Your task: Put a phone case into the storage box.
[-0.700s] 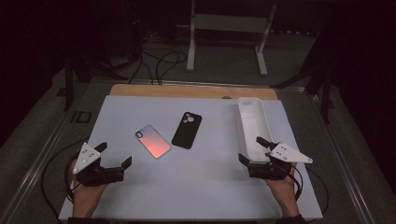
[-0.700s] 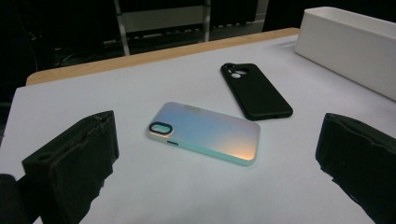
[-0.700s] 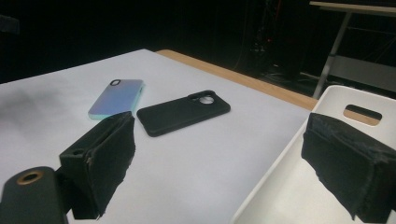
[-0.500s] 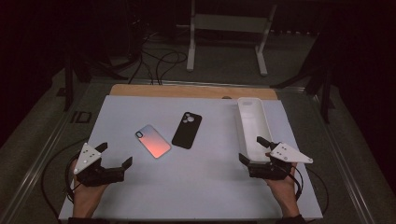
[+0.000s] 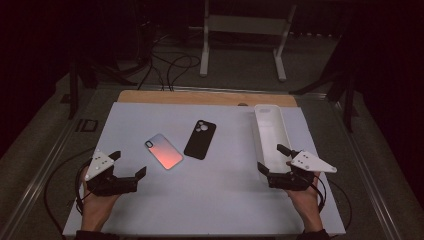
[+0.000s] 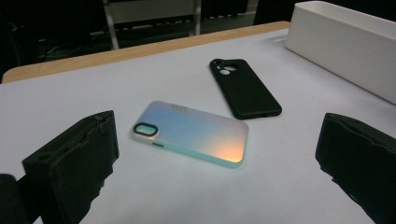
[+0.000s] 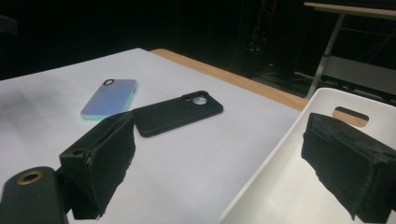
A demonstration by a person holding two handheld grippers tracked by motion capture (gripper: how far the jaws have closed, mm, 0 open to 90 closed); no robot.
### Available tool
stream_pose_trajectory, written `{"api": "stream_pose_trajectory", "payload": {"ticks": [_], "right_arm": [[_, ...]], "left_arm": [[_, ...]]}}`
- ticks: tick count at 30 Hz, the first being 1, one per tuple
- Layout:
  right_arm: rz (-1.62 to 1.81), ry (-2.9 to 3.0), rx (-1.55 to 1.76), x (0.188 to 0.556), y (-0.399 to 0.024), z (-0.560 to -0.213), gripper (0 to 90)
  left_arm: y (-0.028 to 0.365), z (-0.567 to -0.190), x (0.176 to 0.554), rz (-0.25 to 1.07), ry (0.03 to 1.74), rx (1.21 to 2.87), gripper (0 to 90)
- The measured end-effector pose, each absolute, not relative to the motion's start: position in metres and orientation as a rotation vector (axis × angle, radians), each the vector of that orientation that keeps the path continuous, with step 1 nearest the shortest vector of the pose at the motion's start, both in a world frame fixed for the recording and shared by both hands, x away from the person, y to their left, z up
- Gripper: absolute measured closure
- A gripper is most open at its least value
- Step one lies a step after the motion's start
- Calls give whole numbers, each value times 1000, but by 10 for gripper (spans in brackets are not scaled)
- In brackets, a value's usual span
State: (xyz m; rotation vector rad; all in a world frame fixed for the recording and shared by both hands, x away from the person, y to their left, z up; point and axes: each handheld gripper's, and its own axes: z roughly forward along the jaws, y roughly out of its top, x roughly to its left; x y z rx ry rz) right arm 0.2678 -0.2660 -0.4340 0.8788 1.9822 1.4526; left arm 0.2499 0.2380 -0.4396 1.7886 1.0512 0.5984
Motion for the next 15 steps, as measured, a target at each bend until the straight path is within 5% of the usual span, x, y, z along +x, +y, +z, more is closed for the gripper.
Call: {"api": "stream_pose_trajectory", "payload": {"ticks": [10, 15], "right_arm": [[1450, 1981, 901, 270, -269, -436, 94], [1451, 1981, 902, 270, -268, -436, 94]], "left_arm": [[224, -433, 274, 574, 1044, 1843, 5], [218, -429, 287, 598, 1099, 1845, 77]]}}
